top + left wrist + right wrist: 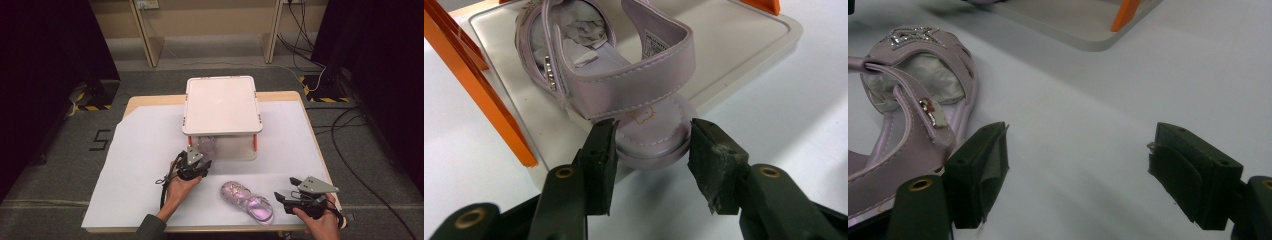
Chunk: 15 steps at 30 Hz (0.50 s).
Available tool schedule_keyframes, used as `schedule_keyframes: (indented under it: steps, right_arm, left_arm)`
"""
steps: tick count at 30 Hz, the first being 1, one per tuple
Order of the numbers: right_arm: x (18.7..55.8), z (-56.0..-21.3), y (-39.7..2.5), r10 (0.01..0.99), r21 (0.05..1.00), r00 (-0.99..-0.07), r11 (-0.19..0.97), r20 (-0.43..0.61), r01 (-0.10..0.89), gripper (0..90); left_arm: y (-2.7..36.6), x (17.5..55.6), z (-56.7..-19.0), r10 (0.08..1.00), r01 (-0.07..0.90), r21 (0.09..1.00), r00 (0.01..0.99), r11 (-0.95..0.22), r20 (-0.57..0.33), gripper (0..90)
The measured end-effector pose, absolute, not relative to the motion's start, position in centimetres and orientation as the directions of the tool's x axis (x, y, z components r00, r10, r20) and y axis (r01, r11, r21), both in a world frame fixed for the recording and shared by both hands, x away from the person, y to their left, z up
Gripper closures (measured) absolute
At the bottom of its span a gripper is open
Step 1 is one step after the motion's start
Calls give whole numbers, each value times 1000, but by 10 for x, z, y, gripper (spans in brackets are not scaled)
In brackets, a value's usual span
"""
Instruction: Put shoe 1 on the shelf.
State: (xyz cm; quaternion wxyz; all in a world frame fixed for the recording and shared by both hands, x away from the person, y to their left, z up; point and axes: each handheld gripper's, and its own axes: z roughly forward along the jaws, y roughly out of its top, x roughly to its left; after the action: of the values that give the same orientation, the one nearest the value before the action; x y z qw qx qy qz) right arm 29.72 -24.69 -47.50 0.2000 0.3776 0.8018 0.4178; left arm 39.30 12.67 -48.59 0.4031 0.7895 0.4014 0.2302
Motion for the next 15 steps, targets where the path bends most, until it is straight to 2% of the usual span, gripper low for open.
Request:
schedule_keyframes:
  steps: [15]
  right_arm:
    - [297,-475,-247,771,822,-637,368,-8,435,235]
  left_arm:
    - [127,404,-484,832,450,823,553,-348,49,575]
